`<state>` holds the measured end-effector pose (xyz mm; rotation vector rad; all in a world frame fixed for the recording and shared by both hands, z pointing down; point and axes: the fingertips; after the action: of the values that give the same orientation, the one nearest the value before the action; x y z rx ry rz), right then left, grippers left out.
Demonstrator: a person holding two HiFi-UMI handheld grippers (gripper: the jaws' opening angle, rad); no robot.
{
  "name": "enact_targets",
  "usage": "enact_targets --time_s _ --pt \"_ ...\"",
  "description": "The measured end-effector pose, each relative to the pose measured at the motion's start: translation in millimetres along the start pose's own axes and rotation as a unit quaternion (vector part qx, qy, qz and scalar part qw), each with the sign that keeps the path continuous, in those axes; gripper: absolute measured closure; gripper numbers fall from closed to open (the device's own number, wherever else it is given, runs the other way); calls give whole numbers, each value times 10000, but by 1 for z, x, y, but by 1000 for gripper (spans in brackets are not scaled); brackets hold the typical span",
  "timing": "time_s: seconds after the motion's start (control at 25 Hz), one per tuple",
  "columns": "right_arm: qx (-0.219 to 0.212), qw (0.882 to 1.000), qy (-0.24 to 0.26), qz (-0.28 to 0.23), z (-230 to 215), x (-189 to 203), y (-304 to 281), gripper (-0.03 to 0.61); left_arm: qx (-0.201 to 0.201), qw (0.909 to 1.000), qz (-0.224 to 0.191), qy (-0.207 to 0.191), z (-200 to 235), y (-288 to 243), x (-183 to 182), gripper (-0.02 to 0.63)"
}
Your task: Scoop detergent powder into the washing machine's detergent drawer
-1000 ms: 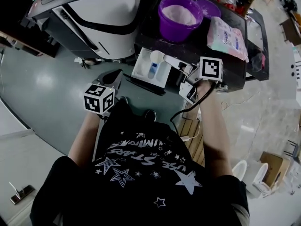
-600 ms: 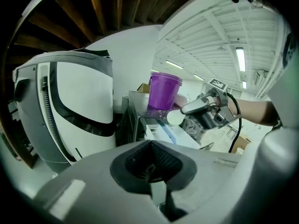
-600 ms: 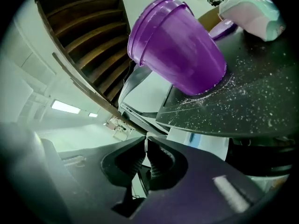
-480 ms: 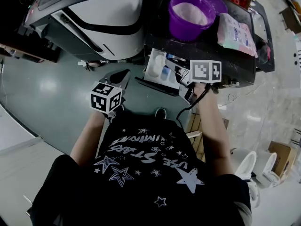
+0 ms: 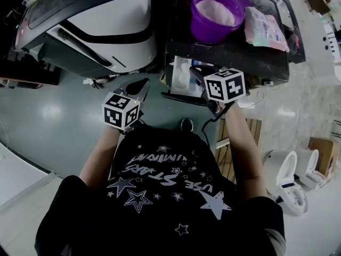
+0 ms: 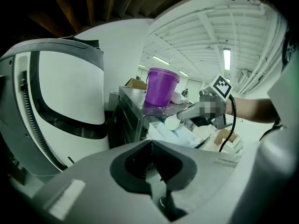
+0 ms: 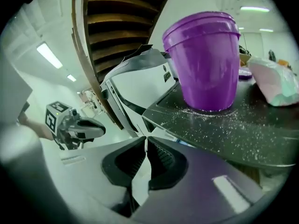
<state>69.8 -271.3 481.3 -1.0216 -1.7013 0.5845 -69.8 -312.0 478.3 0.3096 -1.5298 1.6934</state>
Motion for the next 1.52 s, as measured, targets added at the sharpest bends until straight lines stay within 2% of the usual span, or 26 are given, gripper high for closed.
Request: enact_targets --time_s 0.12,0.24,0.52,0.88,0.96,1.16,1.52 --pt "341 9989 315 13 -2 -3 -3 541 105 9999 35 -55 4 0 1 614" --pt "687 9940 845 66 1 -8 -8 541 164 9998 71 -117 13 1 4 613" --pt "1501 9695 1916 287 1 -7 -16 541 271 9993 78 -260 28 3 2 612" --pt "1858 9437 2715 333 12 -4 -17 541 312 9988 43 -377 28 3 -4 612" --pt "2019 9308 3026 351 14 -3 -17 541 320 9988 42 -366 27 4 -2 614" --pt "2508 8842 3911 482 19 -1 -20 541 320 9989 47 -337 22 6 6 612" --pt "3038 8165 4877 569 19 1 -25 541 186 9995 42 -249 24 11 13 612"
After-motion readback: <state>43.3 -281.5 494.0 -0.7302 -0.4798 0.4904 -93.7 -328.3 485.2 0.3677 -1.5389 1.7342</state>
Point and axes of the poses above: the fingertips, and each gripper's own axes: y backward along the fingers, z to its left, x out of its underside, and after that the axes turned 13 degrees about z, right-handed
